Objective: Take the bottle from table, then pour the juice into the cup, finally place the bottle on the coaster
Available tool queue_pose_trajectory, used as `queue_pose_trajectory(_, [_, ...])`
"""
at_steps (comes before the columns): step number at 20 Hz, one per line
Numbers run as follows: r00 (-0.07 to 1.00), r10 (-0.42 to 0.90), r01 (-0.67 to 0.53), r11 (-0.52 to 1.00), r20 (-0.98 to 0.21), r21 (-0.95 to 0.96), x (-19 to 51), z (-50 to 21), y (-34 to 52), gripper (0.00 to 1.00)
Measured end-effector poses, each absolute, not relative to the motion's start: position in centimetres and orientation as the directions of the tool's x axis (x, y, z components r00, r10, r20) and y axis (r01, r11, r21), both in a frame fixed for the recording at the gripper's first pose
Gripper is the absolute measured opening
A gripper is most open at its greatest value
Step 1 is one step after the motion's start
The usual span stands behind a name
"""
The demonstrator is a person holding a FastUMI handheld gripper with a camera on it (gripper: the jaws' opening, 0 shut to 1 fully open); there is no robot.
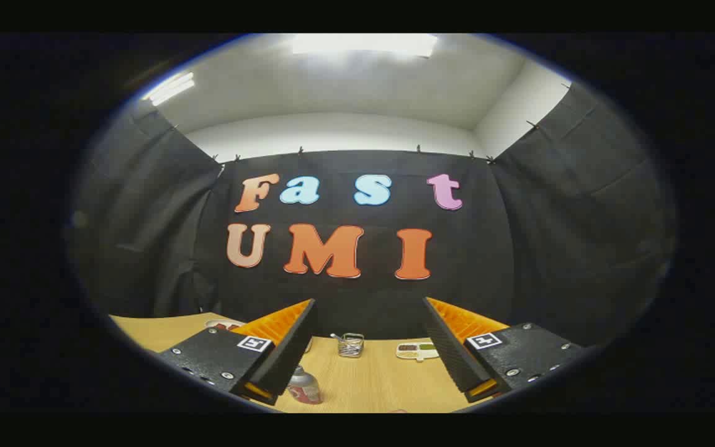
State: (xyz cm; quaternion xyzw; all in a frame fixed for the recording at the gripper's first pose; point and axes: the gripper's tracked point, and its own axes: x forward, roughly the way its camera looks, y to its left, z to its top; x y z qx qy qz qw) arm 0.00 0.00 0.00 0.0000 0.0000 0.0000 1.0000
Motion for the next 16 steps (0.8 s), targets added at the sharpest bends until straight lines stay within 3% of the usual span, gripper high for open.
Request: queue_pose_trajectory(16, [0.998,0.052,-0.052,0.999,-0.021,0.005,0.3,-0.6,2.9,0.98])
